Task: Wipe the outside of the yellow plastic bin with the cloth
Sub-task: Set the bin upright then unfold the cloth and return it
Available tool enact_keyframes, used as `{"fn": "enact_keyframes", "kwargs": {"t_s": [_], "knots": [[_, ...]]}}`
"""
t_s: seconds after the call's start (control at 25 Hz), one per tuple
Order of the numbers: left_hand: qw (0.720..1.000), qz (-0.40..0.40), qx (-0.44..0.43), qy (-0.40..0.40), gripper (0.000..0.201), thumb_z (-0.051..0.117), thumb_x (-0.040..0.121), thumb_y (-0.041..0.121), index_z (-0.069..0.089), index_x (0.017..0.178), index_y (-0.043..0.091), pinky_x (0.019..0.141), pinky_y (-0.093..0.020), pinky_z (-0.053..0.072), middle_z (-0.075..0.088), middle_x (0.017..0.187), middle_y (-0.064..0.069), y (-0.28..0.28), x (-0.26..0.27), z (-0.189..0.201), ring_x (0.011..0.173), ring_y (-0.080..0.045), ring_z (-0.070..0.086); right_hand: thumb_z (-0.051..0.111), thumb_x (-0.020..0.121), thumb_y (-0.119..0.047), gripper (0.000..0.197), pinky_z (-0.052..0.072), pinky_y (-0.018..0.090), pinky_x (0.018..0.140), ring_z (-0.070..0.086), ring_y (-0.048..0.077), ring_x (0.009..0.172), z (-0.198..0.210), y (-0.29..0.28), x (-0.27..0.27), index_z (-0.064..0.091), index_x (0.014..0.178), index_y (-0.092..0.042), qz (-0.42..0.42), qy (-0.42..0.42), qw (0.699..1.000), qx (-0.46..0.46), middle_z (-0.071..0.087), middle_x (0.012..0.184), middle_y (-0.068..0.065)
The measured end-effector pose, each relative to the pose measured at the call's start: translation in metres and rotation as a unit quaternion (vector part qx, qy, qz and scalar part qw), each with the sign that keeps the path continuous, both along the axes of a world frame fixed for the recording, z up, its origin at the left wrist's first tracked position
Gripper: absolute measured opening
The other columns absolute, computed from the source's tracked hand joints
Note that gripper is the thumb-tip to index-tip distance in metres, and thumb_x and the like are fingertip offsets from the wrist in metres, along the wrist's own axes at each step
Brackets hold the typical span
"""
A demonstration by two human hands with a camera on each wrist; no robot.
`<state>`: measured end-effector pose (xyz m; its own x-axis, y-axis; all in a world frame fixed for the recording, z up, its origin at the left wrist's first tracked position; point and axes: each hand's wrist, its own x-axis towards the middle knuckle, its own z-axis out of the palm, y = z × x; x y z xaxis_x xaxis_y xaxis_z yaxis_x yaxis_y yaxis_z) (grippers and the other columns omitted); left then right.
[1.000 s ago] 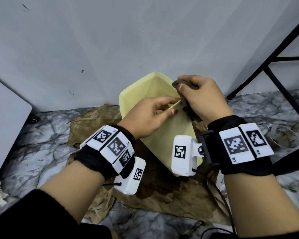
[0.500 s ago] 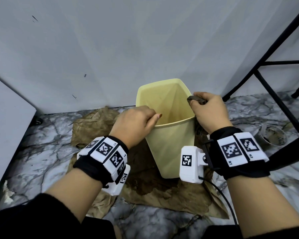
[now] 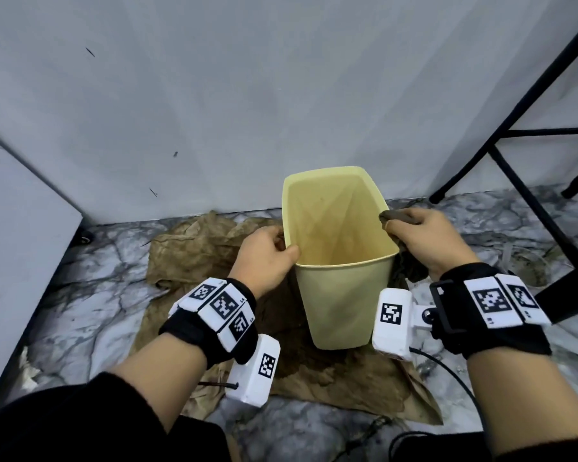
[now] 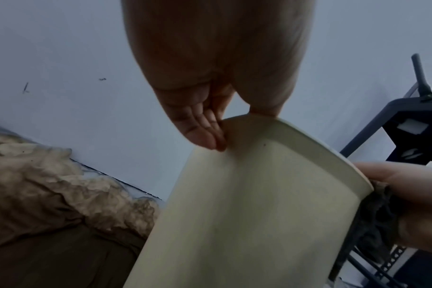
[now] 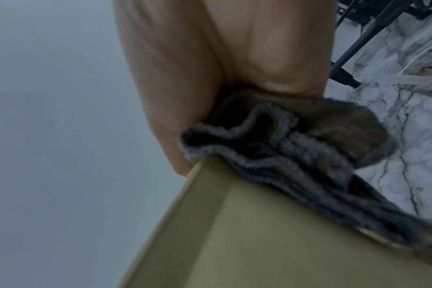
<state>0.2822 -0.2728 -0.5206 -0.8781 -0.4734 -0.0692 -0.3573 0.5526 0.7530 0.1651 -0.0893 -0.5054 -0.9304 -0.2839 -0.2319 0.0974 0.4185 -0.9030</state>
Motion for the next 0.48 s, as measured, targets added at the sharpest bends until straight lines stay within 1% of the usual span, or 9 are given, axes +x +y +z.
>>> {"fn": "enact_keyframes", "kwargs": {"t_s": [0.08,0.12,0.16,0.2,0.28,0.32,0.4,0.44,0.48], "knots": [[0.999,0.013,0.021,0.038,0.032,0.053,0.072,0.024,0.062,0.096,0.005,0.07,-0.04,0.048,0.058,0.073,-0.004,0.0,-0.002,-0.001,0.067,-0.023,0.052,0.058,0.077,-0.008,0.015,0.042,0.032,0.064,0.052,0.021,0.064,-0.002,0.0,0.003,0.065,0.089,-0.013,-0.006,0.004,1.0,-0.014,0.061,0.076,0.011],[0.998,0.022,0.033,0.057,0.034,0.05,0.069,0.026,0.061,0.096,0.007,0.069,-0.043,0.051,0.055,0.069,-0.002,-0.002,-0.003,-0.001,0.065,-0.024,0.052,0.059,0.076,-0.008,0.016,0.044,0.033,0.065,0.054,0.022,0.066,-0.003,-0.001,0.005,0.064,0.089,-0.015,-0.01,0.006,1.0,-0.023,0.063,0.078,0.011],[0.996,0.03,0.034,0.073,0.034,0.05,0.069,0.025,0.06,0.096,0.009,0.066,-0.044,0.051,0.052,0.066,0.001,-0.005,-0.005,-0.001,0.064,-0.025,0.052,0.059,0.076,-0.008,0.018,0.045,0.033,0.065,0.056,0.023,0.067,-0.005,-0.004,0.006,0.064,0.091,-0.016,-0.011,0.008,0.999,-0.034,0.064,0.08,0.011],[0.996,0.034,0.026,0.082,0.031,0.051,0.071,0.022,0.059,0.099,0.011,0.063,-0.04,0.049,0.049,0.065,0.002,-0.01,-0.005,-0.002,0.063,-0.023,0.05,0.059,0.076,-0.007,0.02,0.047,0.032,0.063,0.057,0.022,0.067,-0.007,-0.008,0.007,0.063,0.095,-0.015,-0.005,0.009,0.999,-0.043,0.064,0.083,0.011],[0.995,0.041,-0.014,0.088,0.027,0.052,0.077,0.012,0.058,0.104,0.011,0.059,-0.026,0.038,0.046,0.067,0.003,-0.021,-0.004,-0.002,0.061,-0.015,0.044,0.06,0.077,-0.008,0.025,0.05,0.031,0.061,0.059,0.023,0.069,-0.014,-0.017,0.011,0.062,0.102,-0.013,0.008,0.013,0.998,-0.055,0.066,0.09,0.013],[0.994,0.045,-0.032,0.089,0.026,0.052,0.078,0.009,0.058,0.104,0.009,0.058,-0.025,0.033,0.046,0.07,0.002,-0.026,-0.003,-0.004,0.062,-0.014,0.042,0.06,0.077,-0.01,0.026,0.052,0.033,0.063,0.061,0.023,0.072,-0.018,-0.023,0.013,0.061,0.103,-0.014,0.012,0.016,0.998,-0.061,0.066,0.093,0.013],[0.994,0.054,-0.045,0.085,0.024,0.052,0.079,0.007,0.057,0.102,0.004,0.063,-0.026,0.031,0.049,0.076,-0.003,-0.034,0.001,-0.01,0.067,-0.017,0.042,0.061,0.075,-0.016,0.025,0.055,0.04,0.075,0.064,0.026,0.082,-0.026,-0.033,0.016,0.061,0.099,-0.023,0.013,0.022,0.998,-0.057,0.068,0.097,0.01],[0.994,0.056,-0.042,0.083,0.023,0.051,0.079,0.007,0.057,0.101,0.003,0.065,-0.026,0.032,0.05,0.077,-0.005,-0.036,0.004,-0.015,0.068,-0.018,0.042,0.061,0.074,-0.019,0.024,0.055,0.044,0.081,0.064,0.027,0.087,-0.029,-0.036,0.016,0.061,0.097,-0.027,0.017,0.025,0.998,-0.051,0.068,0.097,0.009],[0.994,0.055,-0.041,0.081,0.021,0.051,0.08,0.006,0.057,0.1,0.003,0.066,-0.025,0.031,0.048,0.075,-0.003,-0.037,0.006,-0.018,0.067,-0.017,0.042,0.061,0.073,-0.02,0.023,0.053,0.047,0.085,0.064,0.028,0.09,-0.031,-0.039,0.017,0.061,0.096,-0.027,0.02,0.025,0.998,-0.045,0.068,0.097,0.008]]}}
